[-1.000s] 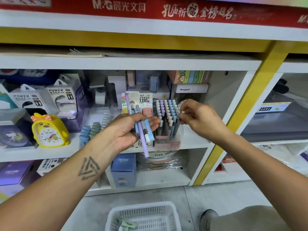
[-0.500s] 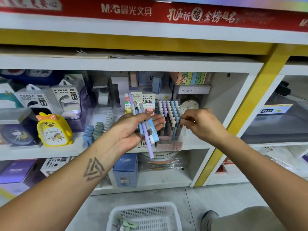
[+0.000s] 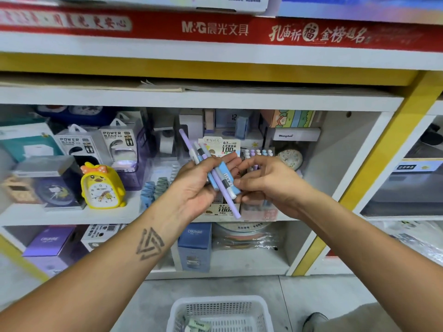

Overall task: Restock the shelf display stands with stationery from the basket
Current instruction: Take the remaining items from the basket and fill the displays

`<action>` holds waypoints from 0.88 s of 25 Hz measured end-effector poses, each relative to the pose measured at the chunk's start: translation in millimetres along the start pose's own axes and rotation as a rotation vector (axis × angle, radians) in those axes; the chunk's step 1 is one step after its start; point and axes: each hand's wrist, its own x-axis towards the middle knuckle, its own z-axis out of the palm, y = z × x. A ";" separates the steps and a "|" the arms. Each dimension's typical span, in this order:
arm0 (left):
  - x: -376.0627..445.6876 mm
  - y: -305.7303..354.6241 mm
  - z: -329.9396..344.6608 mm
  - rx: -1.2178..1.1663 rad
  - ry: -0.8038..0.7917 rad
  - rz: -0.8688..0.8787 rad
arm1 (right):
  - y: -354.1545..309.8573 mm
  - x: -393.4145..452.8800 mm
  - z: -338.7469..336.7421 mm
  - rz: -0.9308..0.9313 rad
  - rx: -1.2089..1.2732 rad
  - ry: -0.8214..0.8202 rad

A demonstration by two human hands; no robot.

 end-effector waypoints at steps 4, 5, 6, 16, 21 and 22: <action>-1.9 10.3 -8.8 0.026 0.037 0.031 | -3.2 3.9 2.6 0.016 -0.051 -0.054; -2.4 14.1 -11.3 0.045 0.071 0.049 | -4.1 4.6 4.4 0.000 -0.079 -0.050; -3.4 18.5 -13.9 0.070 0.119 0.070 | -5.1 5.8 5.1 -0.023 -0.101 -0.041; -22.7 44.4 -35.6 0.498 0.213 0.128 | -13.4 24.1 47.3 -0.199 -0.180 -0.182; -42.9 76.6 -59.0 0.433 0.200 0.041 | -18.5 43.3 73.3 -0.294 -0.155 -0.298; -47.4 79.3 -62.3 0.450 0.211 0.038 | -16.4 47.1 82.5 -0.301 -0.130 -0.326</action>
